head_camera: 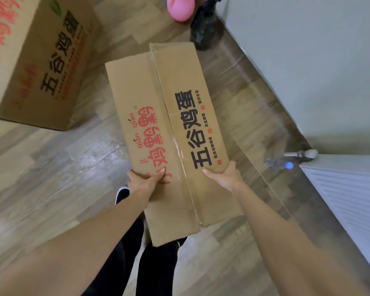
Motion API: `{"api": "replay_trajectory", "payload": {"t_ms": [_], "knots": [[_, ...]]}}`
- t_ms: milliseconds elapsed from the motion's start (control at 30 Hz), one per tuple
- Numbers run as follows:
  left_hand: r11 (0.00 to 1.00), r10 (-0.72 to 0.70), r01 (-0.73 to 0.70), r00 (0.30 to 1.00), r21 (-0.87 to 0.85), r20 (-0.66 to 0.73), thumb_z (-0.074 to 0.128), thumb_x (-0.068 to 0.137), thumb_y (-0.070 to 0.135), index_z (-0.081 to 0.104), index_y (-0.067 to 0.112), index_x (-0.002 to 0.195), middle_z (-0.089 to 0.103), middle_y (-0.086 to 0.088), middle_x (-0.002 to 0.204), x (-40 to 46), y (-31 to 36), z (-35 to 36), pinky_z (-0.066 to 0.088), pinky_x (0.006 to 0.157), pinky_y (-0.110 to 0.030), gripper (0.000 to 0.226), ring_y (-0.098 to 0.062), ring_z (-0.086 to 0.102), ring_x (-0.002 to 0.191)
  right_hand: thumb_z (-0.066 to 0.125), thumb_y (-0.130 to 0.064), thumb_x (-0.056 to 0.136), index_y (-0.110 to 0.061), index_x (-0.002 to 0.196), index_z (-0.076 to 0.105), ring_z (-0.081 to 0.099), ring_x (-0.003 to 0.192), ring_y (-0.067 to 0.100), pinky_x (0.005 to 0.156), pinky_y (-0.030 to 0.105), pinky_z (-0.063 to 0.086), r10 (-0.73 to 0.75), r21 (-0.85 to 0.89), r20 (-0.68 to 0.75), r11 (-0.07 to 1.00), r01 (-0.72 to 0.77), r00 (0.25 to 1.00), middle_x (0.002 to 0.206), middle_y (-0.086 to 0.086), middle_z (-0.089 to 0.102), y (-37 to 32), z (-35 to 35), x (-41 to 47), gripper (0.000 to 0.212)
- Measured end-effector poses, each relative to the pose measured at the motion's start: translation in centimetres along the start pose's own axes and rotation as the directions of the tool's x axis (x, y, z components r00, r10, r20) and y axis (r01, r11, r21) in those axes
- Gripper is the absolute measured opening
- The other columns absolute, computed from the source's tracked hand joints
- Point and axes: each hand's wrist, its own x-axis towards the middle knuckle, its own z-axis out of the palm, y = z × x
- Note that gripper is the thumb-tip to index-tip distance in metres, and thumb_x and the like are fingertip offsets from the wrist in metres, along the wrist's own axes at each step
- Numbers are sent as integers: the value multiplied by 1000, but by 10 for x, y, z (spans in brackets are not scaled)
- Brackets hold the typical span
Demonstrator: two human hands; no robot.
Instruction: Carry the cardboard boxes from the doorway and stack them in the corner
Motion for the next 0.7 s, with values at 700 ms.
{"api": "replay_trajectory", "payload": {"t_ms": [700], "knots": [[983,150,-139,984,-119,96,96,56,44,72,24,96,76,3,98,91,117,-15,60,78,-39,51,-20,72,93,93,-39,69,-8,142,40,55,129,33,97,51,49,-197,203,-155,953,226,968,142,11,55,-147,15,66,95]]}}
